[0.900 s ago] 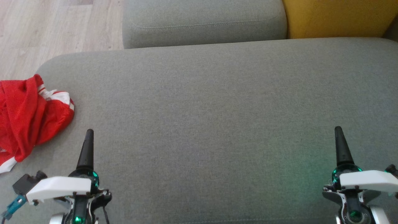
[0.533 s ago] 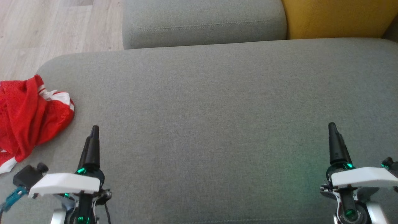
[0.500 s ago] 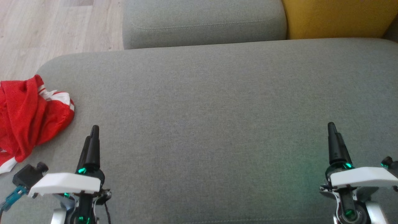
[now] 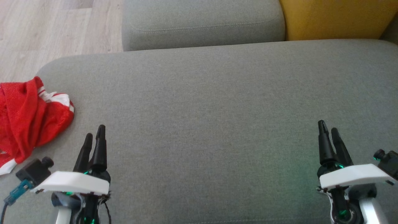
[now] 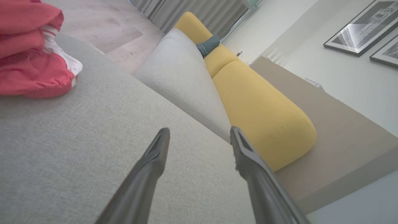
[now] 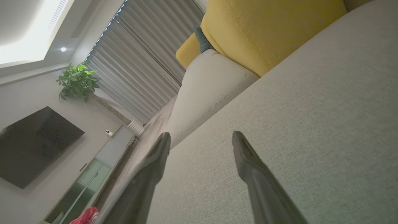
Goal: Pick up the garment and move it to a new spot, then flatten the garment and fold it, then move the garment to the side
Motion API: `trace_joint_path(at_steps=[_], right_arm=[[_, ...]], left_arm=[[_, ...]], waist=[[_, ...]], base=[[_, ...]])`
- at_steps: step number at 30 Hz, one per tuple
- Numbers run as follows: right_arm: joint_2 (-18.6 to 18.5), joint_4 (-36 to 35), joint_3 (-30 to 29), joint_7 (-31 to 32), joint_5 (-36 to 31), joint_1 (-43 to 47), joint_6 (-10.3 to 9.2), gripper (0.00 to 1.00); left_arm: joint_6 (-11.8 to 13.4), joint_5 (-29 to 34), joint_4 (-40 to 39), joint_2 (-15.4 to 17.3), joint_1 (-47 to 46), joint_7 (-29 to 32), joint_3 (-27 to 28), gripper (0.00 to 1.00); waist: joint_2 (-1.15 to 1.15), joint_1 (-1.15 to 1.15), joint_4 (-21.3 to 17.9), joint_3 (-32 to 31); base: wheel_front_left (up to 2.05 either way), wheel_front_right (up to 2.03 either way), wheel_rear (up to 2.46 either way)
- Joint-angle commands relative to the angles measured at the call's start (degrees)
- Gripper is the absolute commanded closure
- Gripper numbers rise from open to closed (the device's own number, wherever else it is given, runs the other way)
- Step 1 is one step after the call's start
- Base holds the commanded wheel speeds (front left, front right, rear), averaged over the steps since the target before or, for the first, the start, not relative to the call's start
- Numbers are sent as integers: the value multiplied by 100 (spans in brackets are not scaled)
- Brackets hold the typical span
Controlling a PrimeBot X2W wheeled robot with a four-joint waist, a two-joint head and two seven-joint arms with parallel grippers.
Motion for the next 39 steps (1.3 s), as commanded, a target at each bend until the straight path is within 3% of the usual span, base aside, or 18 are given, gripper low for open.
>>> trace_joint_path(at_steps=[1,39], right_arm=[[-111,-263,106,-63,-201,-247,-2,0],[7,-324,309,-171,-2858,-130,-4,0]], left_arm=[[-13,193,-253,126,-309,-71,50,0],[126,2970,-102,277,-333,-707,-161,0]], waist=[[0,0,0,-3],[0,0,7,-53]], base=[[0,0,0],[0,0,0]])
